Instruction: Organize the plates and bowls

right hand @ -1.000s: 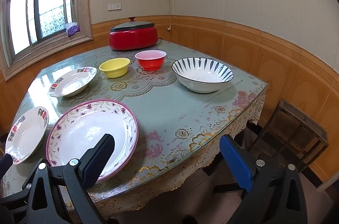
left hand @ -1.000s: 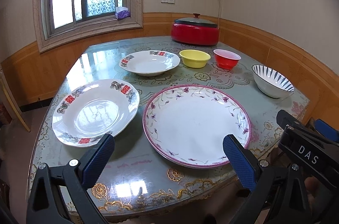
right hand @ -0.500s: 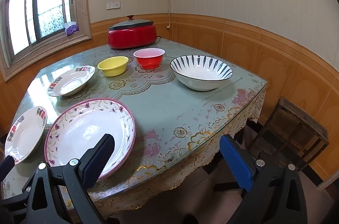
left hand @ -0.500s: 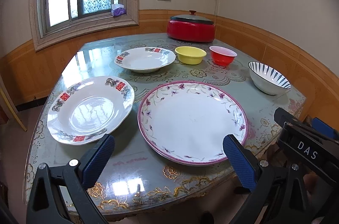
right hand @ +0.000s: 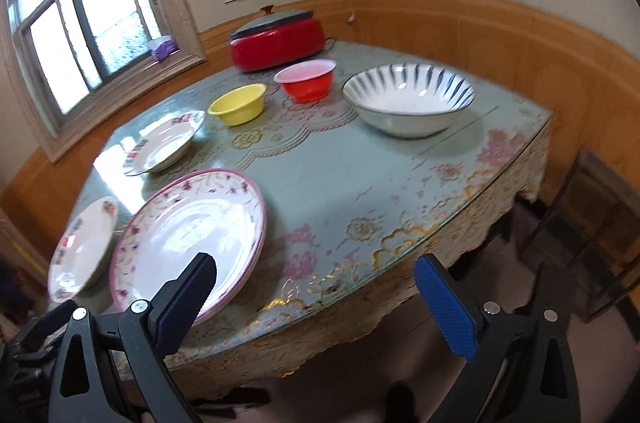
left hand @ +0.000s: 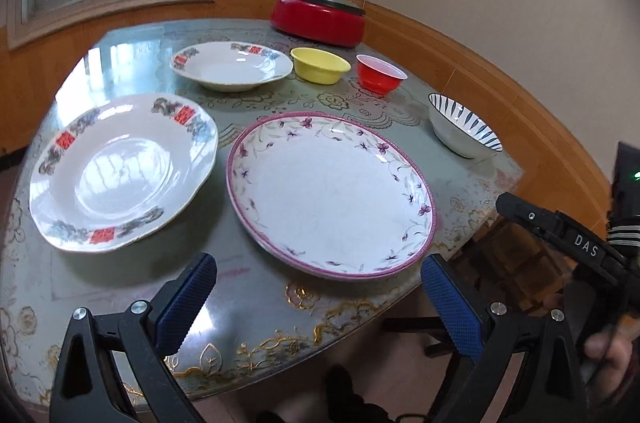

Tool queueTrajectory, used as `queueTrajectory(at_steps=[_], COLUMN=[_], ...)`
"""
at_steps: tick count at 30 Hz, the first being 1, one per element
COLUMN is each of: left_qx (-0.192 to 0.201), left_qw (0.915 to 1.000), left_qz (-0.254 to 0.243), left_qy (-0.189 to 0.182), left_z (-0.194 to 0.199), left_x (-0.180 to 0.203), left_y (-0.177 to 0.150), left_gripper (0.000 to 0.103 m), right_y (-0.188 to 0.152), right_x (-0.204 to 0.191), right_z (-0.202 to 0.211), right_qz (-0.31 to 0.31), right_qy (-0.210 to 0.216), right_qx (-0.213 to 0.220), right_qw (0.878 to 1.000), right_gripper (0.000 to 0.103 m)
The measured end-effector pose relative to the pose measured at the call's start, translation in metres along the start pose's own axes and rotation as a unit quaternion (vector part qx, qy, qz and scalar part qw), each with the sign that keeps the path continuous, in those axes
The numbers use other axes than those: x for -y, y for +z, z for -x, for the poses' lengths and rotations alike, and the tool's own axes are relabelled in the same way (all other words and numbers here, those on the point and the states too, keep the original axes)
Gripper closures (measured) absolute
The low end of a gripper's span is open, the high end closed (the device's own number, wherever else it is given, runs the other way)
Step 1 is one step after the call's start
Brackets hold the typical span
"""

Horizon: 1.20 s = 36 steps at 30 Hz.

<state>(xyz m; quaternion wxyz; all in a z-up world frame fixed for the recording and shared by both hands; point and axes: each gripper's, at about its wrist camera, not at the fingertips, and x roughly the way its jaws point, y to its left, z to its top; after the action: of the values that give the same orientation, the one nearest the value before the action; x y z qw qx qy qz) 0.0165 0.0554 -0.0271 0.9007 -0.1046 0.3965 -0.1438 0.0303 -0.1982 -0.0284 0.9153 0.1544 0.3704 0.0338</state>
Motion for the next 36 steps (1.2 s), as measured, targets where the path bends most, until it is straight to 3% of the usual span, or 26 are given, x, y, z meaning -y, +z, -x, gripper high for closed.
queueTrajectory(at_steps=[4, 8, 10, 13, 15, 16, 22, 28, 30, 33, 36], left_qx=[-0.016, -0.021, -0.022, -0.024, -0.026, -0.025, -0.015, -0.020, -0.022, -0.027, -0.020], left_qw=[0.9993, 0.9984, 0.9981, 0.9970, 0.9960, 0.9958, 0.9933, 0.9887, 0.9870, 0.9846, 0.9830], left_qz=[0.034, 0.051, 0.054, 0.068, 0.076, 0.078, 0.101, 0.126, 0.133, 0.144, 0.144], left_qy=[-0.002, 0.016, 0.019, 0.029, 0.039, 0.041, 0.055, 0.079, 0.089, 0.095, 0.112], left_z=[0.000, -0.002, -0.002, -0.007, -0.009, -0.011, -0.025, -0.043, -0.050, -0.059, -0.063], left_x=[-0.021, -0.030, -0.029, -0.029, -0.028, -0.027, -0.019, -0.016, -0.015, -0.013, -0.008], left_y=[-0.002, -0.004, -0.005, -0.003, -0.002, 0.000, 0.006, 0.007, 0.007, 0.004, 0.006], left_gripper=[0.004, 0.004, 0.007, 0.008, 0.012, 0.012, 0.017, 0.041, 0.053, 0.054, 0.054], right_y=[0.010, 0.023, 0.033, 0.045, 0.054, 0.059, 0.084, 0.090, 0.090, 0.088, 0.087], right_x=[0.017, 0.015, 0.006, -0.009, -0.015, -0.019, -0.026, -0.037, -0.040, -0.046, -0.050], right_z=[-0.010, -0.019, -0.027, -0.042, -0.059, -0.068, -0.122, -0.158, -0.165, -0.174, -0.178], right_qz=[-0.034, -0.020, 0.012, 0.071, 0.094, 0.103, 0.145, 0.204, 0.219, 0.242, 0.263], right_qy=[0.110, 0.151, 0.149, 0.147, 0.151, 0.150, 0.167, 0.161, 0.166, 0.171, 0.170], right_qx=[-0.047, -0.067, -0.073, -0.085, -0.100, -0.108, -0.159, -0.197, -0.209, -0.226, -0.228], right_qw=[0.992, 0.986, 0.986, 0.983, 0.979, 0.977, 0.962, 0.945, 0.938, 0.928, 0.922], right_gripper=[0.002, 0.002, 0.003, 0.022, 0.055, 0.060, 0.068, 0.071, 0.078, 0.079, 0.089])
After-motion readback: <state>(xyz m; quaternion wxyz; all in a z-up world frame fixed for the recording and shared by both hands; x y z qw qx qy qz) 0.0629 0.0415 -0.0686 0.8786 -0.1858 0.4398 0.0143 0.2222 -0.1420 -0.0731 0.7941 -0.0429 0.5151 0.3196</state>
